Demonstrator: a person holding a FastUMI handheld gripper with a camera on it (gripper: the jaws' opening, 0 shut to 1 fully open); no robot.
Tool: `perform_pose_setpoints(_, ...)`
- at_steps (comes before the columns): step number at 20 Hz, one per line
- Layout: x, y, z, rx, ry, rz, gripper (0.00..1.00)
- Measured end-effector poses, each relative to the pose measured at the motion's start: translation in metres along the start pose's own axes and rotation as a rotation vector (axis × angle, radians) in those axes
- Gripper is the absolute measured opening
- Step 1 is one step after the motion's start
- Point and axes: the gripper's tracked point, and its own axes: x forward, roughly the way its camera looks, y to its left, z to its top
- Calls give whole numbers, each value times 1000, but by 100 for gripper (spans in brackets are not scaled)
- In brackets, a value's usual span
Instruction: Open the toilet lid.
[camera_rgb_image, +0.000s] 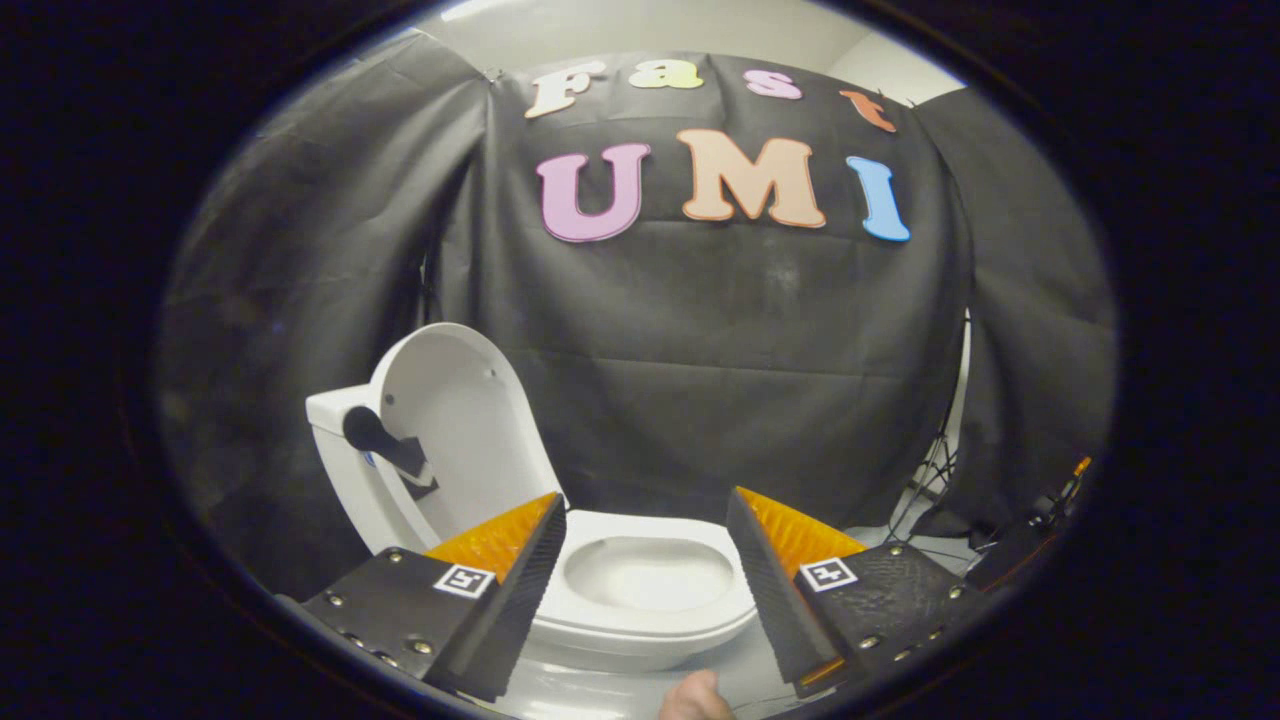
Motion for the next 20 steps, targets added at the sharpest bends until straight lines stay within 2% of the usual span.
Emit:
perform_pose_setpoints(6, -7, -56, 4, -21, -60, -74, 95)
perform_pose_setpoints(10, -2, -78, 4, 37, -62, -107, 95)
perform_pose_setpoints(16, 3, -93, 1, 94, -46, -156, 95)
perform_pose_setpoints(20, 6, -88, 1, 99, -42, -159, 95)
